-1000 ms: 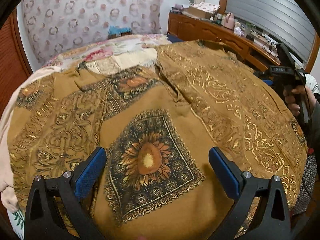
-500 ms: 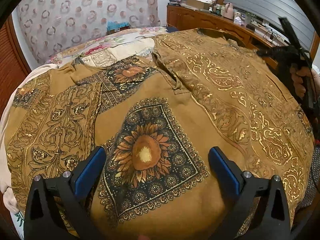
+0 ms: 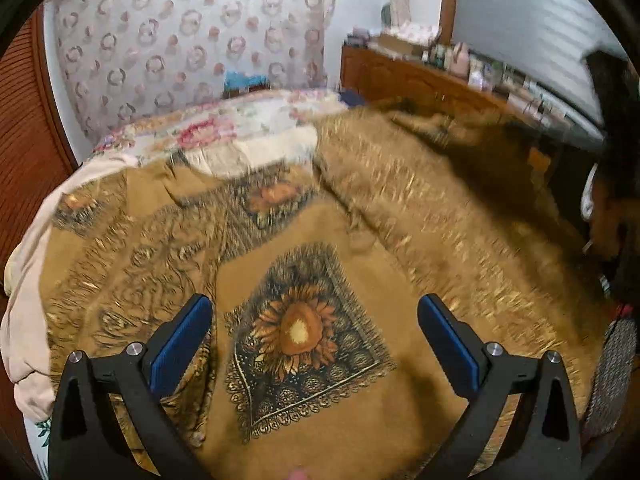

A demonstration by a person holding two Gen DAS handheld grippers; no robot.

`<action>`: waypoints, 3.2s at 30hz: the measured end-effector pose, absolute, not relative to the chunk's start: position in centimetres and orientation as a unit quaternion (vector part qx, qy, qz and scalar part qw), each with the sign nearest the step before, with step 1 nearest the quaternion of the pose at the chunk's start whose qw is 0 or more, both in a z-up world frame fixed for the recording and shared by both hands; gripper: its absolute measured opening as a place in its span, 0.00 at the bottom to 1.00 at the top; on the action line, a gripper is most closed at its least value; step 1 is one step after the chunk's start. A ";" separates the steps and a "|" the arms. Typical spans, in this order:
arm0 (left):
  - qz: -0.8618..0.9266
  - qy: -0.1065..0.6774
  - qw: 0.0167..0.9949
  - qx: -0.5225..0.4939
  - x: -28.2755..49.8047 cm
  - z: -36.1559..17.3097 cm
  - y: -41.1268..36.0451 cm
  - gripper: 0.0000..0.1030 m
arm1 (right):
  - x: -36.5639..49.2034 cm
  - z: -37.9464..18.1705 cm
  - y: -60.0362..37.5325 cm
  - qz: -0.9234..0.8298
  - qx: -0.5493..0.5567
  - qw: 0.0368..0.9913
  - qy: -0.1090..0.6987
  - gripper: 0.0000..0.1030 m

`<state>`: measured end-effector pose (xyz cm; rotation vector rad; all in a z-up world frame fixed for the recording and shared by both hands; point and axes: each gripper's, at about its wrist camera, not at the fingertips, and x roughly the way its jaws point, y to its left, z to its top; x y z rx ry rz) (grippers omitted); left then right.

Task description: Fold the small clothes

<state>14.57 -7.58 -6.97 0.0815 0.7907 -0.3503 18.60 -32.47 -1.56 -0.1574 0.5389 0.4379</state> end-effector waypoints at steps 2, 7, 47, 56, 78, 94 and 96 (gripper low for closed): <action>-0.173 0.365 0.914 0.032 13.8 -5.8 -7.2 1.00 | 18.0 -2.8 -31.9 0.218 -0.081 0.931 0.282 0.04; -0.172 0.334 0.927 0.015 12.3 -3.8 -6.5 1.00 | 17.4 -4.5 -31.7 0.219 -0.083 0.921 0.311 0.07; -0.191 0.337 0.922 0.007 11.5 -4.7 -8.0 1.00 | 26.9 -3.5 -36.7 0.138 -0.063 0.911 0.385 0.06; -0.185 0.336 0.924 0.001 11.5 -4.7 -7.3 1.00 | 23.4 2.5 -30.6 0.238 -0.064 0.918 0.310 0.06; -0.177 0.342 0.923 -0.015 11.6 -5.5 -5.6 1.00 | 26.4 4.9 -21.3 0.309 -0.091 0.898 0.299 0.34; -0.167 0.349 0.922 -0.021 12.3 -6.1 -4.6 1.00 | 22.0 -6.1 -29.5 0.203 -0.124 0.884 0.402 0.34; -0.165 0.348 0.923 -0.018 12.3 -6.1 -4.5 1.00 | 21.5 -6.8 -30.3 0.201 -0.117 0.883 0.407 0.34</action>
